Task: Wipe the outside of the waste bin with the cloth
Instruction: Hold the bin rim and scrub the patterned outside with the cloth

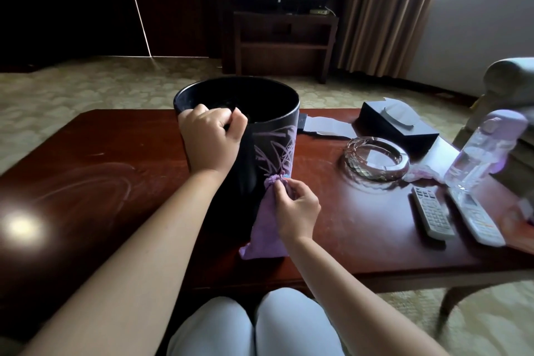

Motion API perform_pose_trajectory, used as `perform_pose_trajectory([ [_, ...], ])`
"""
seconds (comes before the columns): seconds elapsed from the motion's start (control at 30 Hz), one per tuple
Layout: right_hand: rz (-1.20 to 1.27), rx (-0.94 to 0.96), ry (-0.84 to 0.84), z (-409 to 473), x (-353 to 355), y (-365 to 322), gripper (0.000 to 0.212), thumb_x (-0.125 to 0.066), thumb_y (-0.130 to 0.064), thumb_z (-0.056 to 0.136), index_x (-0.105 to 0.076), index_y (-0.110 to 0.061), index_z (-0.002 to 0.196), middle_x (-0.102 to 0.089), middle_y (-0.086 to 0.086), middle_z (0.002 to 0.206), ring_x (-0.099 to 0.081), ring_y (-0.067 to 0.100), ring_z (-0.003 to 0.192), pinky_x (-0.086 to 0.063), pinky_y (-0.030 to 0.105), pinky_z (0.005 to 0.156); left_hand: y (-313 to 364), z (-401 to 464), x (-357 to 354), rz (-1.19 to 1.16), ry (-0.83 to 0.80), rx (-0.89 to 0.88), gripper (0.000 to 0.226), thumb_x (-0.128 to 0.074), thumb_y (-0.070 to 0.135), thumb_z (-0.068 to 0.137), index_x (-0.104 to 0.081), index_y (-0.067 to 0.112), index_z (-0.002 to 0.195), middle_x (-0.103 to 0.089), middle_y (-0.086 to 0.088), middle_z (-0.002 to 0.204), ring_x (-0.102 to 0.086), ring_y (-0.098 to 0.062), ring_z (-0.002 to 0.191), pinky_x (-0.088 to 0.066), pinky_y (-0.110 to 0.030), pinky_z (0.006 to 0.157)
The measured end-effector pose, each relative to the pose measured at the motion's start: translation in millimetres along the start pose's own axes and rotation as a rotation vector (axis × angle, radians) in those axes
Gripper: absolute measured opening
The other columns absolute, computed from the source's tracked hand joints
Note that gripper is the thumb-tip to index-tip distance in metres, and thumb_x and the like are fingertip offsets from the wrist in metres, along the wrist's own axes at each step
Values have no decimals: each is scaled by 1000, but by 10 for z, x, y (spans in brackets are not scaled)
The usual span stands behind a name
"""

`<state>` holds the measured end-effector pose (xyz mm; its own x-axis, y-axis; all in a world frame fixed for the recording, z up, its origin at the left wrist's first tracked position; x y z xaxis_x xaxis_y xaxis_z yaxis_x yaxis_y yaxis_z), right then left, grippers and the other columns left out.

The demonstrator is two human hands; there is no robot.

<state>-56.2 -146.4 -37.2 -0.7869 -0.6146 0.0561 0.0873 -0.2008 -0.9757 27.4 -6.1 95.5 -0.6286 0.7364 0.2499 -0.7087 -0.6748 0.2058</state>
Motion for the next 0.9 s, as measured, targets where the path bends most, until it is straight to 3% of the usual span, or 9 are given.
perform_pose_trajectory([
  [0.13, -44, 148, 10, -61, 21, -40, 7, -74, -10, 78, -74, -10, 86, -65, -1, 85, -60, 6, 78, -42, 5, 74, -4, -1, -4, -5, 1, -6, 43, -49, 22, 83, -24, 19, 48, -15, 10, 47, -26, -16, 48, -15, -28, 59],
  [0.27, 139, -27, 88, 109, 39, -81, 13, -71, -14, 82, -68, -26, 84, -68, 2, 93, -62, 7, 86, -46, 16, 84, -9, -4, -5, -7, -6, -2, 43, -48, 23, 83, -23, 20, 48, -15, 10, 47, -26, -15, 49, -12, -28, 59],
  [0.4, 40, 221, 9, 26, 47, -207, 10, -73, -7, 79, -73, -14, 86, -65, -1, 86, -61, 5, 82, -44, 8, 77, -3, -12, -13, -2, 8, -10, 43, -48, 22, 83, -23, 20, 48, -16, 9, 47, -25, -16, 48, -12, -27, 60],
  [0.53, 157, -11, 49, 127, 53, -101, 11, -72, -14, 81, -70, -23, 87, -69, -1, 91, -64, 7, 88, -49, 17, 84, -14, -4, -10, -5, -10, -1, 44, -48, 23, 83, -24, 19, 47, -17, 9, 46, -26, -16, 48, -14, -27, 60],
  [0.67, 49, 225, -3, -6, 20, -282, 11, -73, -8, 79, -73, -14, 87, -65, -3, 87, -61, 4, 83, -43, 6, 77, 2, -10, -10, 3, 13, -10, 43, -49, 22, 83, -24, 19, 48, -18, 9, 47, -26, -15, 49, -13, -28, 59],
  [0.8, 161, 2, 74, 114, 31, -211, 12, -72, -16, 82, -68, -27, 85, -68, -1, 93, -63, 6, 88, -49, 18, 85, -4, 6, 4, -5, 1, -10, 43, -49, 23, 83, -23, 19, 48, -15, 10, 47, -25, -15, 48, -11, -26, 60],
  [0.9, 83, 164, 19, 2, 9, -309, 11, -72, -11, 80, -71, -19, 87, -65, -3, 89, -61, 1, 84, -46, 11, 79, 10, 1, 4, 3, 15, -20, 43, -48, 22, 83, -23, 20, 48, -15, 11, 48, -25, -15, 49, -11, -26, 60],
])
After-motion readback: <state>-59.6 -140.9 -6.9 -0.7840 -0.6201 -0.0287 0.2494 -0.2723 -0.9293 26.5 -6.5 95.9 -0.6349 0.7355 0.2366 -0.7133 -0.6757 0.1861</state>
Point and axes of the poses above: each hand's wrist, its own z-axis towards the middle knuckle, its own x-axis out of the back of the hand, y = z × x, the point moved 5 cm from there along z, towards the middle knuckle
